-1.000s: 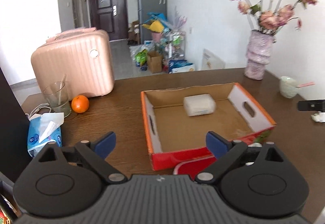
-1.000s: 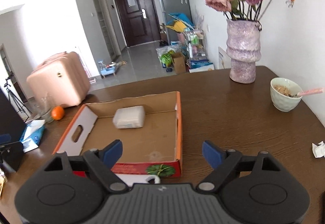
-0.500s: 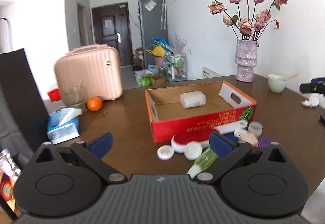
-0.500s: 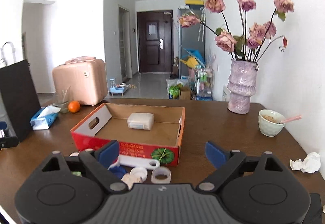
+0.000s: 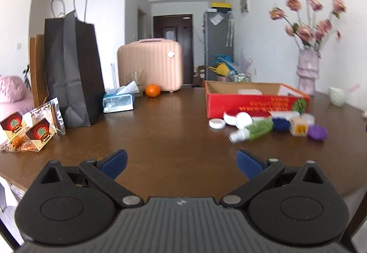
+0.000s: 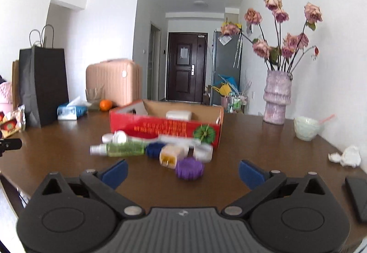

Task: Organize rigid objects
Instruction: 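Withdraw the right tool from the box toward the remaining items, then grasp the green spray bottle with the left tool while the right tool grasps the purple cap, then lower the green bottle and purple cap into the red box, opening both tools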

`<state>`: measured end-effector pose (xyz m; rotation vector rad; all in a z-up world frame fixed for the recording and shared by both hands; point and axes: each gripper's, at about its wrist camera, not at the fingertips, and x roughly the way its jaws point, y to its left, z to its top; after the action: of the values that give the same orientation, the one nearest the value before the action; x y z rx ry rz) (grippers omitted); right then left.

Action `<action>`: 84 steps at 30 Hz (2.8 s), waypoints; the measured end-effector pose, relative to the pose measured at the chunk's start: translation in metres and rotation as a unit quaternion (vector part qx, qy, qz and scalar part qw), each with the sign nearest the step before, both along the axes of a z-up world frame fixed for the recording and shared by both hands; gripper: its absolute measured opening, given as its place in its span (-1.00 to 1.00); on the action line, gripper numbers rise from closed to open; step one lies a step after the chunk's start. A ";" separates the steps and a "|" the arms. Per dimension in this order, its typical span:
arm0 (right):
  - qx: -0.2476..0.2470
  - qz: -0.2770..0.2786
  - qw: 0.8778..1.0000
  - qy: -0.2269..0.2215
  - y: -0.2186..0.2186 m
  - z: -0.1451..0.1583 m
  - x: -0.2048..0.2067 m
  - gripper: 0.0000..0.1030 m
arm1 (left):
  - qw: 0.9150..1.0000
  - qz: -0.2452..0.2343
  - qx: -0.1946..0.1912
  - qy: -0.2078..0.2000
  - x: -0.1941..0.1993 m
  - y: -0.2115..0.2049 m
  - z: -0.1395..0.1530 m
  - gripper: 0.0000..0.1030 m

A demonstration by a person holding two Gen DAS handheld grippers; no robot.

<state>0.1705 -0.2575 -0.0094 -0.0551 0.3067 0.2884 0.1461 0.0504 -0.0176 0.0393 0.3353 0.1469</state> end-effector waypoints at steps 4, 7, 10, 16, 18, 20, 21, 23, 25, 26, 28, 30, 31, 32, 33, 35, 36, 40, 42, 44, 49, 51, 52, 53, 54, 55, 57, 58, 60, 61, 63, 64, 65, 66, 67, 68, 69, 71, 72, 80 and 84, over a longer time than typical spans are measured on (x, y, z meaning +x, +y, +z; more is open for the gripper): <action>0.022 -0.001 0.999 0.031 0.002 -0.021 -0.015 1.00 | 0.999 -0.023 0.021 -0.008 -0.015 -0.009 -0.012 1.00; 0.052 -0.015 0.997 0.046 -0.001 -0.031 -0.020 1.00 | 0.998 -0.061 0.032 -0.012 -0.017 -0.016 -0.015 1.00; 0.075 -0.023 0.995 0.061 -0.008 -0.039 -0.017 1.00 | 0.995 -0.091 0.032 -0.025 -0.015 -0.024 -0.016 1.00; 0.060 -0.073 0.992 0.081 -0.006 -0.037 -0.002 1.00 | 0.994 -0.110 0.004 -0.025 0.007 -0.031 -0.023 1.00; 0.044 -0.061 0.994 0.083 -0.005 -0.035 0.005 1.00 | 0.993 -0.118 -0.012 -0.013 0.019 -0.031 -0.023 1.00; 0.027 -0.035 0.996 0.078 -0.003 -0.032 0.011 1.00 | 0.993 -0.119 -0.026 0.000 0.033 -0.031 -0.022 1.00; 0.017 -0.020 0.997 0.075 -0.002 -0.031 0.014 1.00 | 0.993 -0.113 -0.029 0.007 0.040 -0.031 -0.021 1.00; -0.002 -0.015 0.997 0.072 0.001 -0.029 0.022 1.00 | 0.993 -0.110 -0.033 0.011 0.053 -0.030 -0.019 1.00; -0.012 -0.021 0.998 0.064 0.001 -0.030 0.031 1.00 | 0.993 -0.112 -0.029 0.022 0.067 -0.031 -0.016 1.00; -0.014 -0.010 0.997 0.075 0.001 -0.030 0.038 1.00 | 0.993 -0.112 -0.024 0.027 0.076 -0.032 -0.014 1.00; 0.006 0.004 0.994 0.106 -0.003 -0.029 0.056 1.00 | 0.993 -0.115 -0.016 0.035 0.094 -0.034 -0.011 1.00; 0.029 -0.009 0.992 0.126 -0.005 -0.029 0.074 1.00 | 0.991 -0.130 -0.020 0.036 0.112 -0.034 -0.008 1.00; 0.026 -0.016 0.990 0.138 -0.003 -0.029 0.084 0.99 | 0.989 -0.143 -0.026 0.040 0.122 -0.035 -0.008 1.00; 0.014 -0.021 0.989 0.145 0.001 -0.031 0.093 0.94 | 0.986 -0.156 -0.034 0.051 0.134 -0.036 -0.008 1.00; -0.002 -0.024 0.989 0.145 0.006 -0.032 0.100 0.91 | 0.983 -0.166 -0.041 0.063 0.146 -0.037 -0.011 0.98; -0.023 -0.021 0.989 0.144 0.016 -0.034 0.114 0.74 | 0.980 -0.176 -0.044 0.085 0.170 -0.041 -0.015 0.87; -0.025 -0.015 0.989 0.148 0.018 -0.035 0.122 0.69 | 0.978 -0.179 -0.042 0.093 0.181 -0.043 -0.018 0.79; -0.022 -0.006 0.986 0.166 0.023 -0.038 0.156 0.29 | 0.969 -0.201 -0.047 0.133 0.226 -0.051 -0.028 0.42; -0.019 -0.007 0.986 0.167 0.023 -0.038 0.169 0.16 | 0.963 -0.212 -0.051 0.157 0.242 -0.054 -0.033 0.15; -0.012 -0.002 0.985 0.171 0.022 -0.037 0.179 0.08 | 0.958 -0.226 -0.063 0.165 0.248 -0.054 -0.035 0.12; -0.014 -0.001 0.985 0.172 0.024 -0.040 0.196 0.01 | 0.943 -0.259 -0.093 0.189 0.262 -0.062 -0.037 0.13; -0.016 0.000 0.985 0.172 0.026 -0.040 0.197 0.01 | 0.946 -0.256 -0.072 0.185 0.263 -0.071 -0.038 -0.01; -0.017 0.002 0.985 0.172 0.027 -0.040 0.196 0.01 | 0.946 -0.257 -0.066 0.185 0.262 -0.075 -0.039 -0.01; -0.018 0.002 0.985 0.172 0.028 -0.040 0.194 0.01 | 0.947 -0.254 -0.064 0.184 0.261 -0.077 -0.039 -0.16; -0.020 0.004 0.985 0.172 0.029 -0.040 0.190 0.01 | 0.949 -0.248 -0.061 0.183 0.257 -0.079 -0.039 -0.39; -0.021 0.005 0.985 0.172 0.029 -0.039 0.186 0.01 | 0.948 -0.252 -0.063 0.184 0.252 -0.079 -0.038 -0.38; -0.024 0.006 0.985 0.172 0.030 -0.038 0.174 0.01 | 0.947 -0.248 -0.080 0.188 0.239 -0.076 -0.037 -0.39; -0.025 0.005 0.985 0.172 0.032 -0.038 0.166 0.01 | 0.947 -0.245 -0.086 0.188 0.231 -0.074 -0.037 -0.39; -0.035 0.006 0.986 0.166 0.037 -0.040 0.148 0.01 | 0.950 -0.234 -0.086 0.188 0.212 -0.069 -0.037 -0.39; -0.040 0.006 0.986 0.162 0.040 -0.041 0.138 0.00 | 0.953 -0.224 -0.086 0.186 0.201 -0.067 -0.036 -0.39; -0.035 0.008 0.986 0.161 0.044 -0.041 0.119 0.01 | 0.958 -0.209 -0.089 0.177 0.179 -0.059 -0.031 -0.39; -0.032 0.012 0.986 0.162 0.046 -0.040 0.111 0.00 | 0.960 -0.204 -0.090 0.168 0.167 -0.055 -0.027 -0.39; -0.032 0.018 0.986 0.163 0.048 -0.040 0.103 0.00 | 0.964 -0.199 -0.090 0.154 0.155 -0.051 -0.023 -0.39; -0.032 0.026 0.986 0.164 0.051 -0.038 0.095 0.00 | 0.966 -0.197 -0.089 0.143 0.144 -0.048 -0.018 -0.39; -0.033 0.035 0.986 0.160 0.054 -0.037 0.087 0.00 | 0.967 -0.194 -0.093 0.133 0.133 -0.045 -0.013 -0.39; -0.035 0.040 0.987 0.154 0.057 -0.035 0.079 0.00 | 0.969 -0.192 -0.097 0.125 0.124 -0.041 -0.008 -0.39; -0.035 0.045 0.988 0.146 0.060 -0.031 0.070 0.00 | 0.970 -0.190 -0.097 0.117 0.115 -0.039 -0.004 -0.39; -0.033 0.054 0.989 0.133 0.064 -0.025 0.056 0.00 | 0.974 -0.184 -0.088 0.102 0.101 -0.036 0.004 -0.39; -0.031 0.057 0.990 0.126 0.066 -0.022 0.049 0.00 | 0.975 -0.181 -0.088 0.097 0.095 -0.035 0.007 -0.39; -0.012 0.044 0.994 0.102 0.057 0.000 0.042 0.00 | 0.976 -0.172 -0.107 0.074 0.093 -0.022 0.027 -0.39; 0.008 0.047 0.994 0.100 0.045 0.022 0.070 0.00 | 0.969 -0.192 -0.136 0.077 0.137 -0.008 0.054 -0.39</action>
<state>0.2409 -0.2125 0.0130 -0.0255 0.5020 0.3909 0.2834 0.0423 0.0361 -0.1572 0.4934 -0.2877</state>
